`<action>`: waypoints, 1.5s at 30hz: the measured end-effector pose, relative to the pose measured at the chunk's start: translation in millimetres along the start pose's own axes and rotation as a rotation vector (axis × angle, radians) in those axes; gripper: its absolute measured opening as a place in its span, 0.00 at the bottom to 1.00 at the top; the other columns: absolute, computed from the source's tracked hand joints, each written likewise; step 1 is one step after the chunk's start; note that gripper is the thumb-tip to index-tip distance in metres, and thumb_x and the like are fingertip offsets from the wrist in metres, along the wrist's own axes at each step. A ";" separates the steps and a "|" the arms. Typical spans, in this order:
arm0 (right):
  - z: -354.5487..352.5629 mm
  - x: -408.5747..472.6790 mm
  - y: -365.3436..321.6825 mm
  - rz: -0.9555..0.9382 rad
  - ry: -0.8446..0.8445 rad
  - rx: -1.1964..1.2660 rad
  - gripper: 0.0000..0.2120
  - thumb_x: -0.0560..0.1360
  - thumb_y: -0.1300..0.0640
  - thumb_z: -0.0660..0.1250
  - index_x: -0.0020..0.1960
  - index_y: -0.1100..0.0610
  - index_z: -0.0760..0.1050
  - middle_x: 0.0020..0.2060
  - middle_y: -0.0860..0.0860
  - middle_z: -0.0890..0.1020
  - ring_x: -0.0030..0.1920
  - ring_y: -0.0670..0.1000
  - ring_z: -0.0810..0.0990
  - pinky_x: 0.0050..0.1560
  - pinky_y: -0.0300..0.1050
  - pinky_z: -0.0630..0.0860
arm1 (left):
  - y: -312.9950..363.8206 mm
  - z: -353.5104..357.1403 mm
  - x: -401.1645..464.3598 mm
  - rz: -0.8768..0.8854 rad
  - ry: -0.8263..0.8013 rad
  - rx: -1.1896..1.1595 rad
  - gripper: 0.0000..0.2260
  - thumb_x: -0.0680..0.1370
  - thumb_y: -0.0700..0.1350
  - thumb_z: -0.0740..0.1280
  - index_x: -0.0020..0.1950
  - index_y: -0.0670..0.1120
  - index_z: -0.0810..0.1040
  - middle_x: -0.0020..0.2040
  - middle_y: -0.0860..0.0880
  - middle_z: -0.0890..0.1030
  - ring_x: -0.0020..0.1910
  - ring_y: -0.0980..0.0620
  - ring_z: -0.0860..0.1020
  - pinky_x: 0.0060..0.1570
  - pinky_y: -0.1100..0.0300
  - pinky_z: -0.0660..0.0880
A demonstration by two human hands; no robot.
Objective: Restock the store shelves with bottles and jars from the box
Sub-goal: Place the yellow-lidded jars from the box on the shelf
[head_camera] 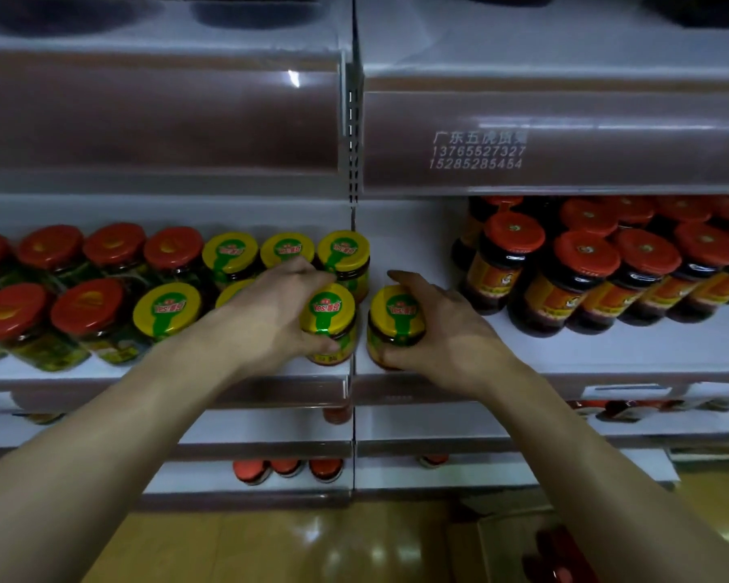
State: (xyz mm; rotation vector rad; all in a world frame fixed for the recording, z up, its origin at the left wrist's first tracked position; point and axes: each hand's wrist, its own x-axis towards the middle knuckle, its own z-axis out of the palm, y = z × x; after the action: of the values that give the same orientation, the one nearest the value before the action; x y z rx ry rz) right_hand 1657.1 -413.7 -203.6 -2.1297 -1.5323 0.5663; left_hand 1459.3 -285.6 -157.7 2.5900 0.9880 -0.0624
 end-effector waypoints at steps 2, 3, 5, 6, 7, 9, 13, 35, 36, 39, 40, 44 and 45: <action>1.3 0.4 -0.2 0.018 0.021 0.023 0.41 0.71 0.40 0.77 0.77 0.40 0.59 0.58 0.45 0.77 0.65 0.53 0.73 0.62 0.54 0.78 | -1.2 -1.0 0.7 -0.014 0.013 0.021 0.42 0.72 0.56 0.78 0.81 0.51 0.64 0.74 0.51 0.66 0.73 0.49 0.68 0.70 0.59 0.65; 2.7 1.1 -0.5 0.025 0.028 0.048 0.40 0.71 0.40 0.77 0.76 0.41 0.60 0.54 0.42 0.75 0.63 0.53 0.74 0.61 0.54 0.78 | -1.6 -0.7 1.1 -0.016 0.015 0.027 0.42 0.72 0.56 0.78 0.82 0.51 0.64 0.74 0.51 0.66 0.73 0.49 0.68 0.71 0.59 0.65; 6.4 2.7 0.3 0.023 0.043 0.097 0.36 0.69 0.39 0.78 0.70 0.41 0.62 0.51 0.41 0.76 0.60 0.53 0.77 0.58 0.56 0.80 | -1.1 0.4 0.5 -0.012 0.010 0.028 0.42 0.72 0.57 0.78 0.82 0.51 0.63 0.73 0.51 0.67 0.72 0.49 0.68 0.70 0.60 0.65; 8.5 4.2 1.9 0.022 0.055 0.115 0.35 0.68 0.38 0.78 0.67 0.41 0.62 0.52 0.43 0.78 0.59 0.54 0.78 0.57 0.57 0.81 | -1.2 0.7 -0.2 -0.006 0.013 0.025 0.42 0.73 0.57 0.78 0.82 0.51 0.63 0.73 0.51 0.67 0.71 0.49 0.69 0.69 0.61 0.65; 8.6 4.9 3.8 0.023 0.064 0.128 0.34 0.68 0.38 0.78 0.65 0.41 0.63 0.53 0.45 0.80 0.58 0.54 0.78 0.56 0.57 0.81 | 0.0 0.9 -0.9 -0.002 0.021 0.023 0.42 0.73 0.57 0.78 0.81 0.51 0.64 0.72 0.51 0.67 0.71 0.50 0.69 0.68 0.62 0.64; 7.5 5.3 4.5 0.035 0.053 0.120 0.33 0.68 0.37 0.78 0.65 0.43 0.63 0.54 0.48 0.80 0.59 0.53 0.77 0.57 0.56 0.80 | 1.3 1.3 -1.9 0.002 0.037 0.018 0.41 0.73 0.57 0.78 0.81 0.51 0.64 0.72 0.51 0.67 0.70 0.50 0.69 0.66 0.63 0.64; 8.1 7.1 5.8 0.039 0.038 0.117 0.36 0.65 0.33 0.76 0.65 0.41 0.62 0.55 0.49 0.81 0.59 0.53 0.79 0.58 0.56 0.81 | 3.6 1.6 -2.0 -0.005 0.050 0.006 0.42 0.73 0.58 0.78 0.81 0.50 0.64 0.72 0.50 0.67 0.71 0.49 0.68 0.68 0.61 0.64; -84.3 -199.7 -62.0 0.206 0.315 0.637 0.07 0.80 0.53 0.72 0.48 0.56 0.81 0.38 0.45 0.81 0.39 0.42 0.78 0.42 0.34 0.72 | 147.4 3.3 -192.3 -0.348 0.391 -0.852 0.10 0.80 0.47 0.72 0.60 0.47 0.80 0.53 0.52 0.84 0.49 0.63 0.81 0.49 0.67 0.78; -95.0 -219.8 -73.9 0.194 0.311 0.683 0.08 0.81 0.54 0.72 0.47 0.57 0.81 0.36 0.46 0.81 0.38 0.43 0.77 0.41 0.35 0.73 | 169.4 -2.9 -209.9 -0.375 0.416 -0.926 0.09 0.80 0.45 0.72 0.60 0.46 0.80 0.52 0.51 0.84 0.46 0.60 0.81 0.45 0.68 0.78; -114.1 -260.8 -101.0 0.147 0.315 0.792 0.07 0.81 0.56 0.71 0.48 0.60 0.81 0.38 0.57 0.83 0.40 0.55 0.81 0.42 0.49 0.78 | 211.1 -11.2 -241.8 -0.388 0.445 -1.079 0.07 0.81 0.44 0.72 0.58 0.46 0.81 0.52 0.49 0.84 0.48 0.48 0.84 0.52 0.54 0.83; -119.3 -274.3 -108.6 0.142 0.318 0.817 0.07 0.81 0.57 0.71 0.49 0.61 0.81 0.39 0.58 0.83 0.42 0.59 0.81 0.44 0.51 0.79 | 222.0 -14.2 -253.0 -0.384 0.449 -1.108 0.07 0.81 0.45 0.72 0.58 0.46 0.81 0.51 0.48 0.84 0.49 0.49 0.84 0.55 0.49 0.83; -142.2 -325.7 -131.2 0.178 0.368 0.938 0.07 0.81 0.60 0.70 0.51 0.64 0.81 0.38 0.54 0.84 0.44 0.60 0.84 0.50 0.54 0.83 | 253.9 -31.3 -293.5 -0.297 0.468 -1.186 0.06 0.81 0.42 0.71 0.56 0.42 0.81 0.47 0.42 0.83 0.44 0.53 0.83 0.55 0.41 0.81; -145.0 -336.3 -134.5 0.195 0.374 0.940 0.07 0.81 0.60 0.70 0.51 0.65 0.81 0.38 0.52 0.83 0.42 0.56 0.84 0.50 0.52 0.83 | 257.7 -34.4 -301.6 -0.277 0.475 -1.197 0.06 0.81 0.41 0.71 0.56 0.41 0.81 0.47 0.42 0.84 0.44 0.51 0.84 0.55 0.41 0.81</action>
State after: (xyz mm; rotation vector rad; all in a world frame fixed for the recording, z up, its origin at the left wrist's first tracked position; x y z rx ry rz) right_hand 1536.6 -714.3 14.1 -1.5125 -0.6400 0.7153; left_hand 1396.9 -642.2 8.1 1.3679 1.0490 0.8343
